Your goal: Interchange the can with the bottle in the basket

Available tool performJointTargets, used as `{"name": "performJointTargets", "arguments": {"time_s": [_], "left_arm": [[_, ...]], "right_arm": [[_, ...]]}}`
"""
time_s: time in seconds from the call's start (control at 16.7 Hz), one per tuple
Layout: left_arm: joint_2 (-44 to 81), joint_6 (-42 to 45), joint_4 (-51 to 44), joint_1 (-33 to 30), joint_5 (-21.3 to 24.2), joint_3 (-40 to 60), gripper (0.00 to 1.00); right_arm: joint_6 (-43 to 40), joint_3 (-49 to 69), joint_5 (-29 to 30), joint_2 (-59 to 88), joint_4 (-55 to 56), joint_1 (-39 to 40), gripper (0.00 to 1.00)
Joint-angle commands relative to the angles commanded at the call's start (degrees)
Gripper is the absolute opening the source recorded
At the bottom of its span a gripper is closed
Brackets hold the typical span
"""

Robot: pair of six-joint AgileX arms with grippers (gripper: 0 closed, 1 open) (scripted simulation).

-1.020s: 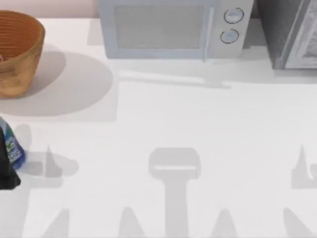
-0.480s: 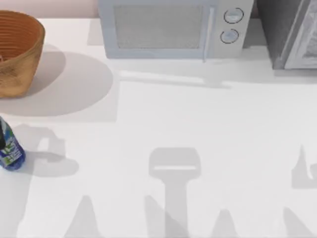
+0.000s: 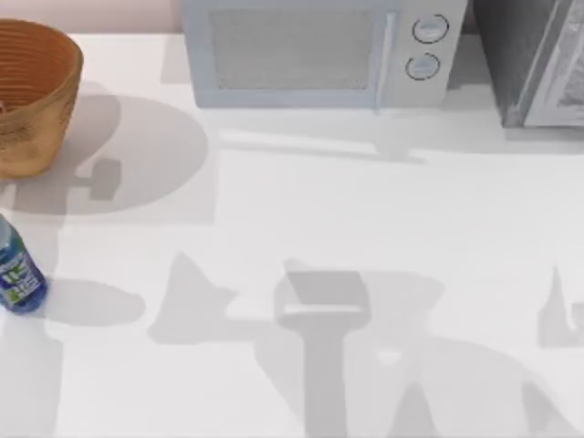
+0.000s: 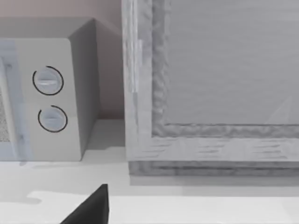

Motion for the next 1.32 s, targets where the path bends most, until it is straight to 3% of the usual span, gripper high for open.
{"name": "performJointTargets", "arguments": {"time_s": [0.42, 0.72, 1.02, 1.32], "left_arm": [[37.2, 3.6, -19.0, 4.2, 4.3, 36.6, 1.00], [58.1, 5.7, -29.7, 6.7, 6.8, 57.2, 1.00], [70.0, 6.8, -35.7, 8.2, 8.2, 68.8, 1.00], [71.6, 7.0, -36.5, 8.5, 8.4, 70.4, 1.00]], "right_arm": [[0.0, 0.0, 0.0, 0.0, 0.0, 0.0, 1.00], [0.0, 0.0, 0.0, 0.0, 0.0, 0.0, 1.00], [0.0, 0.0, 0.0, 0.0, 0.0, 0.0, 1.00], [0.0, 0.0, 0.0, 0.0, 0.0, 0.0, 1.00]]}}
